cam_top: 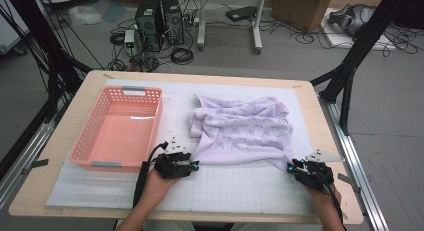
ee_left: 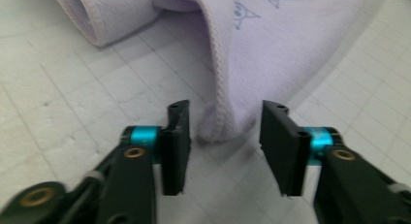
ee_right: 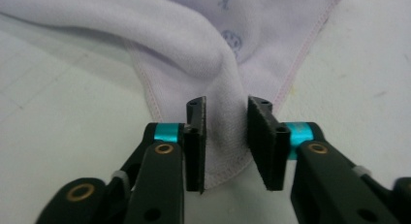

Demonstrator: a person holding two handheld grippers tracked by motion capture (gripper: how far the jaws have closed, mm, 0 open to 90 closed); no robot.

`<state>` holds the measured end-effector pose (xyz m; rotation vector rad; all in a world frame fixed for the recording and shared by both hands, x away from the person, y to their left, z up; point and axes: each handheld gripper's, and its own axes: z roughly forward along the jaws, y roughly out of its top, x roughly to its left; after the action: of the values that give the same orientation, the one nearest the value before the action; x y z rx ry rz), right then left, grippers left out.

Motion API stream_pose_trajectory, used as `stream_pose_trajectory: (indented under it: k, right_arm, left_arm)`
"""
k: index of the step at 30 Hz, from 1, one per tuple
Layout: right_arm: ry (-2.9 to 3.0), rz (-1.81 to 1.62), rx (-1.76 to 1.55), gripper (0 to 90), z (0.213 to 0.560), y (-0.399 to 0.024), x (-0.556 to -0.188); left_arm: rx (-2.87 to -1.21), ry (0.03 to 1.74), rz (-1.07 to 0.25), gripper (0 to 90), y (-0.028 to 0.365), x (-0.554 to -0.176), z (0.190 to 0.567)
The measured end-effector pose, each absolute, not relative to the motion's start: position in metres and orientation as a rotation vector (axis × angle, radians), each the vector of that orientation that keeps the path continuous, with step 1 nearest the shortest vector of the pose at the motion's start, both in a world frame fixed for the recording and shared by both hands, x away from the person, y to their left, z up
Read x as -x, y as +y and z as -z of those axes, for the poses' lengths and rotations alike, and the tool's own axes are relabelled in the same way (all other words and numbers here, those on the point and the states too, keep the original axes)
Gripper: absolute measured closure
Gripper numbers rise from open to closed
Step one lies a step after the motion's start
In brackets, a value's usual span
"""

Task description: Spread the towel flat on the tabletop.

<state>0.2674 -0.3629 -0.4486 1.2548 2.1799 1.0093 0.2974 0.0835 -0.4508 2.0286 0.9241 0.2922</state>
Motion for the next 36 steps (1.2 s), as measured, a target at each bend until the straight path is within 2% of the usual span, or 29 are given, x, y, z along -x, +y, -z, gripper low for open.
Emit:
stream_pose_trajectory:
  k: [1,2,3,13,24,26,27,28,29,31,36]
  right_arm:
    - [2.190,-1.016,-1.266,83.8,0.448,-0.363,-0.268]
    - [2.199,-1.020,-1.261,85.7,0.448,-0.363,-0.268]
    - [2.203,-1.009,-1.255,86.5,0.447,-0.362,-0.267]
    - [2.194,-1.055,-1.177,86.9,0.425,-0.364,-0.232]
    - [2.302,-1.089,-1.168,87.0,0.408,-0.363,-0.174]
    - [2.340,-1.054,-1.209,86.6,0.409,-0.366,-0.168]
    - [2.326,-1.022,-1.222,84.7,0.411,-0.367,-0.166]
    - [2.308,-1.009,-1.234,77.3,0.413,-0.367,-0.166]
    - [2.268,-1.003,-1.264,66.5,0.416,-0.367,-0.167]
    - [2.195,-1.010,-1.303,60.0,0.421,-0.367,-0.173]
    - [2.140,-0.990,-1.286,52.0,0.424,-0.359,-0.195]
  left_arm:
    - [-2.029,0.929,-0.314,69.4,0.084,-0.298,0.451]
    - [-2.032,0.922,-0.309,81.2,0.086,-0.297,0.451]
    - [-2.034,0.916,-0.305,84.1,0.087,-0.296,0.450]
    - [-1.897,0.856,-0.206,84.6,0.119,-0.250,0.432]
    - [-1.888,0.783,-0.162,83.9,0.134,-0.189,0.424]
    - [-1.884,0.785,-0.172,78.0,0.137,-0.185,0.427]
    - [-1.878,0.802,-0.188,65.7,0.137,-0.187,0.428]
    - [-1.873,0.830,-0.207,52.2,0.137,-0.191,0.430]
    - [-1.860,0.861,-0.200,44.9,0.136,-0.198,0.432]
    - [-1.852,0.880,-0.198,40.7,0.131,-0.209,0.435]
    - [-1.893,0.954,-0.190,39.8,0.110,-0.248,0.445]
